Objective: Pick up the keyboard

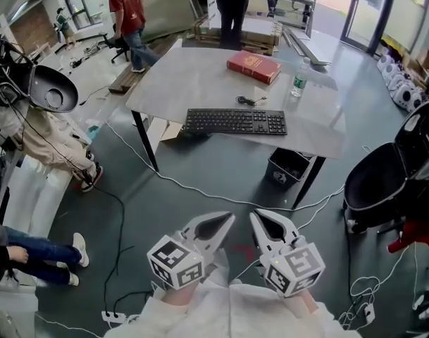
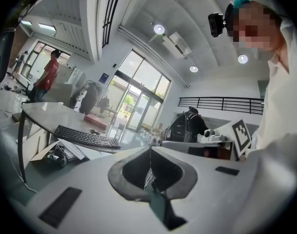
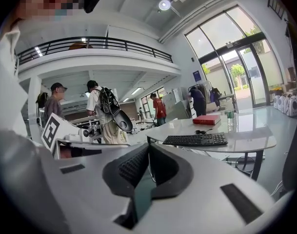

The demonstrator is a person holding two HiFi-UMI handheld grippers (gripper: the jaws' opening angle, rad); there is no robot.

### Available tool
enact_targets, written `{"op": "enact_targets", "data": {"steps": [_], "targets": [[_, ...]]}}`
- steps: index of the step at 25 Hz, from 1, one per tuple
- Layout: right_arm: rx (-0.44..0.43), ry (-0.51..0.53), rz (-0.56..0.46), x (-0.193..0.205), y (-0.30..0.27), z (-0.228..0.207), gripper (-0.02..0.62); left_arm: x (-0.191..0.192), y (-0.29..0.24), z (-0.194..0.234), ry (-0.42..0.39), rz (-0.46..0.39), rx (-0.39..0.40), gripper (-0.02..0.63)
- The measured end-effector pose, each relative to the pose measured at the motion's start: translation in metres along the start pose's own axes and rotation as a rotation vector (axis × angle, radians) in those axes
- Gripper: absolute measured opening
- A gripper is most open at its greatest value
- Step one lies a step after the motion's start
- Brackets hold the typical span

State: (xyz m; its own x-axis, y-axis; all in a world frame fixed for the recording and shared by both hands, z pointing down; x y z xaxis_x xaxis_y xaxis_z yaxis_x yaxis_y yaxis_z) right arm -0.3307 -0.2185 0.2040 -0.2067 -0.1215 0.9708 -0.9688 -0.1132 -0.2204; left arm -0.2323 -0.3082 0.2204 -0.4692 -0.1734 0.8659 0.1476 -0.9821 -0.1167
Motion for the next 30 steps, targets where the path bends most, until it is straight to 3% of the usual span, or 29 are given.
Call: {"op": "enact_targets", "data": {"steps": [14,25,30], "targets": [[0.109,-0.042,-0.043,-0.053,-0.147,-0.050,0.031,-0.092,-0.051,0.133,-0.025,0.081,0.088,0.014],[0.178,-0.084,-0.005,-0.055,-0.195,-0.076,0.031,-0.102,-0.087,0.188,0.015,0.165,0.142,0.014],[0.184,-0.084,0.009,-0.055,-0.215,-0.100,0.031,-0.114,-0.109,0.207,0.014,0.164,0.144,0.014]]}}
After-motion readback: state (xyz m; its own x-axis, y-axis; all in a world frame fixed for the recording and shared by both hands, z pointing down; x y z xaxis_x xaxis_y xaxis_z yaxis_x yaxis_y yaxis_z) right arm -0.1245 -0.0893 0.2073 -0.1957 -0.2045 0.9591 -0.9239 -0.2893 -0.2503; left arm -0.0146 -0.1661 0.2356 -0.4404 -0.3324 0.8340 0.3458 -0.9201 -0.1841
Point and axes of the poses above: the fingertips, and each gripper's own axes: y backward along the fingers, z to its left, x out of its underside, the point moved 7 cm from there along y, backward along the fingers, and after that the axes turned 7 degrees about y, right-handed, at the moved point
